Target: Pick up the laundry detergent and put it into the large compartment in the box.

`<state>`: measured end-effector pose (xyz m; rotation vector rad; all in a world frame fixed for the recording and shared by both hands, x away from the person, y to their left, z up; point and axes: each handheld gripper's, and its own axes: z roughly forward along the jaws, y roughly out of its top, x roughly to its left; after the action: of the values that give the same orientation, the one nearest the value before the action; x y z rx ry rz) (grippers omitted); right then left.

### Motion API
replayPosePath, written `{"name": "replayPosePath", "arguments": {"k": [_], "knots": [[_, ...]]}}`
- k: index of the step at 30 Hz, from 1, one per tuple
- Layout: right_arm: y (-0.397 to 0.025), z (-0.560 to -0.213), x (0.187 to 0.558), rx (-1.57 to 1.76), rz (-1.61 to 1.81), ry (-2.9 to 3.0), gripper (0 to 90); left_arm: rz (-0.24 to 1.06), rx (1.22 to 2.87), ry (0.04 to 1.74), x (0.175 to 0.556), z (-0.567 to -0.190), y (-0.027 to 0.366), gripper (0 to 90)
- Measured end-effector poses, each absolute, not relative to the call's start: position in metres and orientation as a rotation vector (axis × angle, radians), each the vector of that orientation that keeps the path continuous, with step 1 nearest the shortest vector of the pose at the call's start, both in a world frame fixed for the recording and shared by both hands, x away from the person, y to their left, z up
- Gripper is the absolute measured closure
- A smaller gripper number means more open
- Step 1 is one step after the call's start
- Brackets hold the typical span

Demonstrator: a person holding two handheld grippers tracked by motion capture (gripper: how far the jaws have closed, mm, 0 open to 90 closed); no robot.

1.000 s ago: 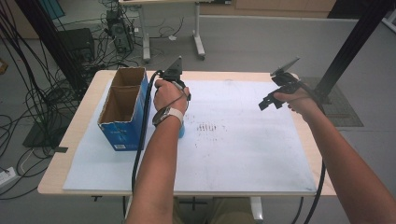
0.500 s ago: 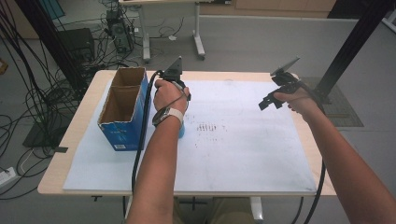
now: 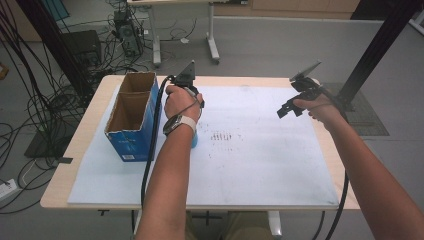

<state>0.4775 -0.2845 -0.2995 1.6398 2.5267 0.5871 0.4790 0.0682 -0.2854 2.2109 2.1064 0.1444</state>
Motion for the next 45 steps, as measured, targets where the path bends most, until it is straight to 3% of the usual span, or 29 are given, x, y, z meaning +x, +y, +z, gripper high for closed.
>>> {"name": "replayPosePath", "arguments": {"k": [45], "knots": [[-0.2827, -0.3000, 0.4776, 1.634, 0.594, 2.531, 8.2, 0.145, 2.222, 2.095, 0.4786, -0.2853, 0.0684, 36.7]]}}
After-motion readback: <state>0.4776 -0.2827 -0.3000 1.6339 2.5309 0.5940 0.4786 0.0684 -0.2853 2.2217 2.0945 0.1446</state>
